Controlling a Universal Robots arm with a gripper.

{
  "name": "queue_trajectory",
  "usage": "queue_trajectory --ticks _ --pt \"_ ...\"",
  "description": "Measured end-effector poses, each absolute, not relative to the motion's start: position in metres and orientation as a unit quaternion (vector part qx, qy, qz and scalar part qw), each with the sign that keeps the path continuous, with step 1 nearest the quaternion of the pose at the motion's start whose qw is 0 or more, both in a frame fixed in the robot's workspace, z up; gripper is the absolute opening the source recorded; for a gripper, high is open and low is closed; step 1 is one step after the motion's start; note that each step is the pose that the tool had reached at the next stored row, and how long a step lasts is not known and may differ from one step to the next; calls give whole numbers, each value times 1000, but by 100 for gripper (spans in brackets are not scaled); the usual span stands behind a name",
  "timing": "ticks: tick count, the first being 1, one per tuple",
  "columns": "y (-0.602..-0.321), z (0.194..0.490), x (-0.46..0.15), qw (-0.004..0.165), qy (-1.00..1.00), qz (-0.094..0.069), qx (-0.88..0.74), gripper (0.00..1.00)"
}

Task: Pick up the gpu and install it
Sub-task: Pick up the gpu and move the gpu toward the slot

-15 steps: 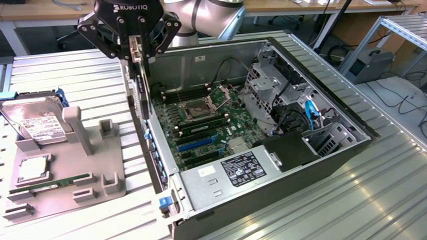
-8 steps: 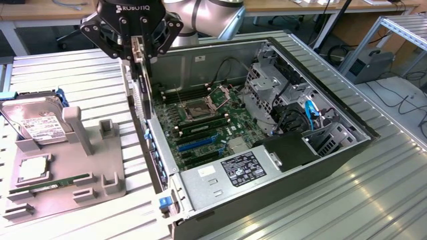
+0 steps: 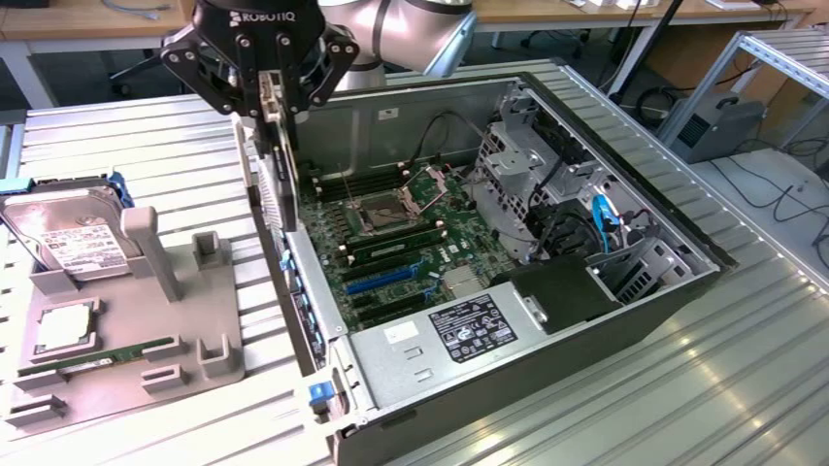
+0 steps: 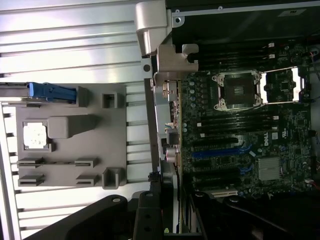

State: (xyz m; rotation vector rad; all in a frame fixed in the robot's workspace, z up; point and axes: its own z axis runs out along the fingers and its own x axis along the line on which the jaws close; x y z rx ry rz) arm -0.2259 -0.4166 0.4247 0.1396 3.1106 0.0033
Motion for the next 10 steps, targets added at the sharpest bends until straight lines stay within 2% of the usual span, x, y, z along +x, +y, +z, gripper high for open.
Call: queue_trajectory --ticks 10 --pt "-417 423 -222 14 999 1 45 27"
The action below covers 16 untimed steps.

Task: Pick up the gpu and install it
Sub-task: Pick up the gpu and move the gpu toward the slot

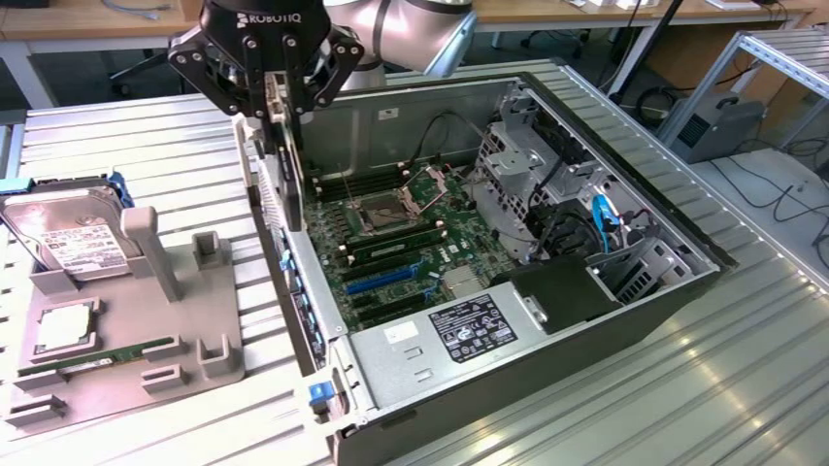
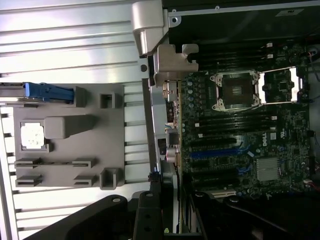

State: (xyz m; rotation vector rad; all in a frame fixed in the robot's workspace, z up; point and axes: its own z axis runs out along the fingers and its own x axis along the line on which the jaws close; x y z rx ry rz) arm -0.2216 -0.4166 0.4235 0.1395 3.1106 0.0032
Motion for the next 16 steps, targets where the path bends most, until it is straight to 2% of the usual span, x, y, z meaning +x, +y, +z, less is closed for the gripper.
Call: queue_trajectory --ticks 16 --pt "-417 417 -211 14 999 1 45 27"
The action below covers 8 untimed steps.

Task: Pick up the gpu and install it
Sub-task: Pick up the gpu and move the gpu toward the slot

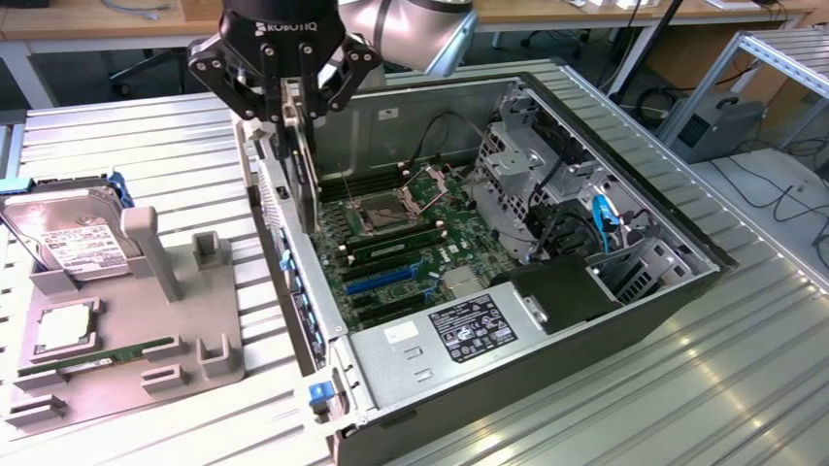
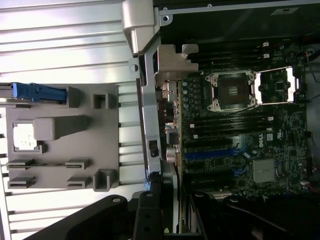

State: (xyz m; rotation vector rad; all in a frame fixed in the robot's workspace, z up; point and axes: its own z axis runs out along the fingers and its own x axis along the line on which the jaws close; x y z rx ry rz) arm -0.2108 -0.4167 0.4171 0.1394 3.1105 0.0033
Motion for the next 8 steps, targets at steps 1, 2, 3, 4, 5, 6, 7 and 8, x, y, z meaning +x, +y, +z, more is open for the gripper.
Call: queue_trajectory --ticks 1,2,3,4,5,6,7,8 --pt "-417 416 -210 14 999 1 45 27" --pt "-417 416 -209 14 999 1 45 27" --pt "-417 415 -208 14 999 1 45 27" --pt "-417 414 -208 14 999 1 45 27" --pt "-417 414 -207 14 999 1 45 27" --pt "-417 413 -206 14 999 1 45 27" --pt "-417 412 -205 14 999 1 45 27" --pt "-417 411 -205 14 999 1 45 27"
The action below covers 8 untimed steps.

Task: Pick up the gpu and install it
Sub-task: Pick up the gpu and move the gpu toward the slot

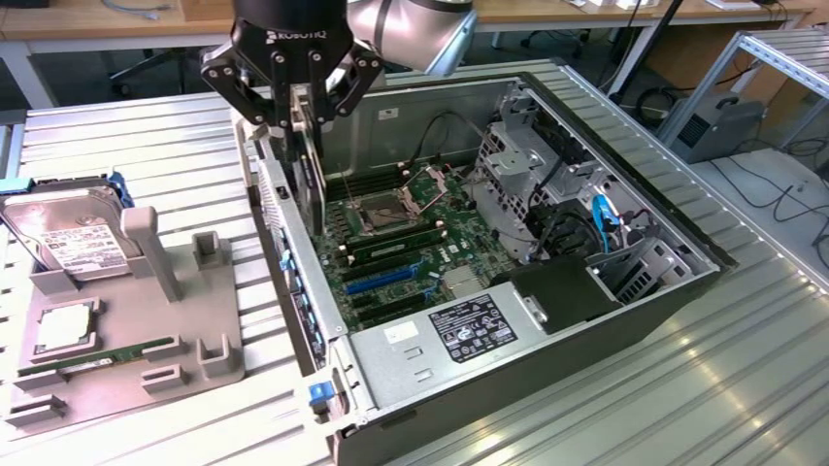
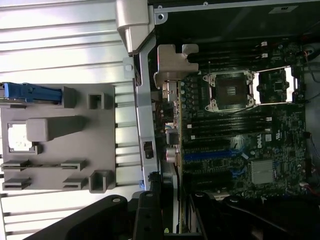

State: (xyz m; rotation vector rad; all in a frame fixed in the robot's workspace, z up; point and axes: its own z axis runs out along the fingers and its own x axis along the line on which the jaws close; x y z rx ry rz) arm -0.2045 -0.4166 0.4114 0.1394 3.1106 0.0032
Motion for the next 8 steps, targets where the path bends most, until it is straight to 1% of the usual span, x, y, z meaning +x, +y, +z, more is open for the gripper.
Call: queue_trajectory --ticks 8 --pt "-417 406 -199 14 999 1 45 27"
